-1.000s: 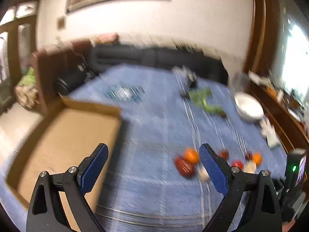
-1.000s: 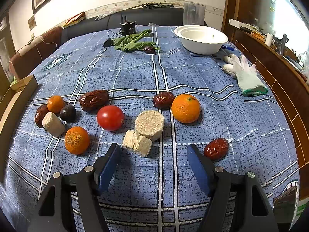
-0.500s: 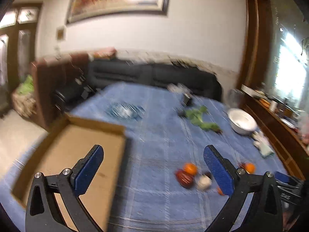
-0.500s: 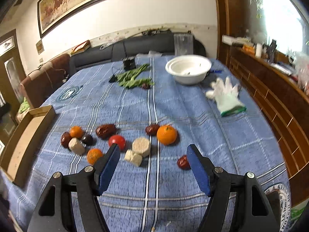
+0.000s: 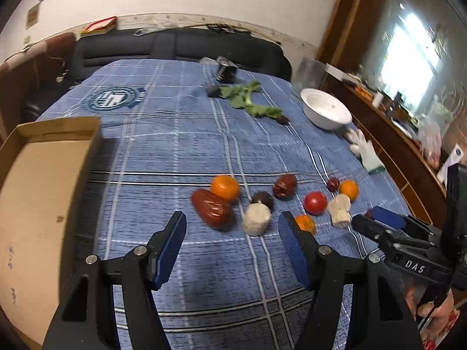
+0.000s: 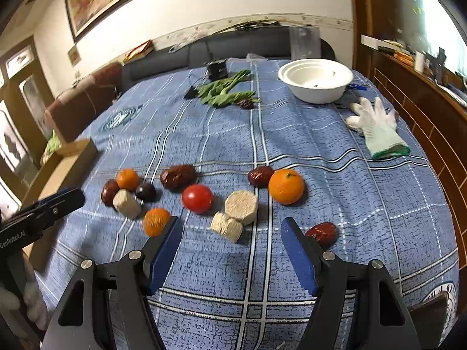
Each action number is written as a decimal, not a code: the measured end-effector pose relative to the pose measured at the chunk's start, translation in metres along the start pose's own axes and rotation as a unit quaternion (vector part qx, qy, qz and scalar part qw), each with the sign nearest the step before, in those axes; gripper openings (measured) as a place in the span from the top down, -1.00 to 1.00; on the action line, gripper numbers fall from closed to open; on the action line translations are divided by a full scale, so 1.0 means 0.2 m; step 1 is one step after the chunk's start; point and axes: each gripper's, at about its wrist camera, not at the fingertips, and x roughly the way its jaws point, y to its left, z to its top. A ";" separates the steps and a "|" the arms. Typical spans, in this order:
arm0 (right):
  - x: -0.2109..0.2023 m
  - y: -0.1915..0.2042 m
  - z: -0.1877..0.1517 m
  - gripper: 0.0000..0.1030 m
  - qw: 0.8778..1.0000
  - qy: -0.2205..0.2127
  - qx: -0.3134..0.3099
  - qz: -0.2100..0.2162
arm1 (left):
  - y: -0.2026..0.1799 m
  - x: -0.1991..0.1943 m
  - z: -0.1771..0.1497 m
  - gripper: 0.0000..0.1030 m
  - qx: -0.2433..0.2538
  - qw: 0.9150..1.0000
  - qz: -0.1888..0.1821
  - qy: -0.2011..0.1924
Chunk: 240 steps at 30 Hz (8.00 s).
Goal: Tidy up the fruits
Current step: 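Grasp the beige square block with the right tool while the left tool grasps the round beige cake, then carry both held cakes into the cardboard box and open both tools, then move both open tools back over the fruits on the table, then grasp the tangerine with the right tool while the left tool grasps the red date, then carry the tangerine and red date into the box and open both tools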
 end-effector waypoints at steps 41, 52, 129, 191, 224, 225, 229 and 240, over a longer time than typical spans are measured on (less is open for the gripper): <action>-0.09 0.34 0.00 0.47 0.998 0.002 -0.042 0.054 | 0.33 -0.25 0.01 0.50 -0.038 0.999 0.030 -0.005; -0.08 1.12 0.01 0.46 0.970 0.023 -0.157 0.185 | 0.98 -0.57 -0.13 0.49 -0.143 0.972 0.186 -0.023; 0.26 0.25 0.02 0.31 0.992 0.039 0.015 0.117 | 0.15 0.27 0.07 -0.09 -0.027 0.998 0.027 0.041; 0.26 0.51 0.03 0.19 0.995 0.021 -0.096 -0.014 | 0.91 -0.66 -0.16 0.07 -0.186 0.973 0.109 -0.087; 0.38 1.76 -0.05 0.38 0.941 0.093 -0.221 0.238 | 1.35 -0.55 -0.15 0.04 -0.227 0.957 0.183 -0.002; 0.38 1.76 -0.06 0.38 0.941 0.095 -0.223 0.238 | 1.35 -0.56 -0.15 0.01 -0.230 0.956 0.180 -0.006; 0.37 1.79 -0.07 0.29 0.938 0.091 -0.235 0.237 | 1.34 -0.63 -0.16 -0.12 -0.247 0.954 0.169 -0.023; 0.09 1.58 -0.07 0.20 0.954 0.041 -0.177 0.239 | 1.21 -0.77 -0.17 -0.16 -0.259 0.954 0.142 -0.058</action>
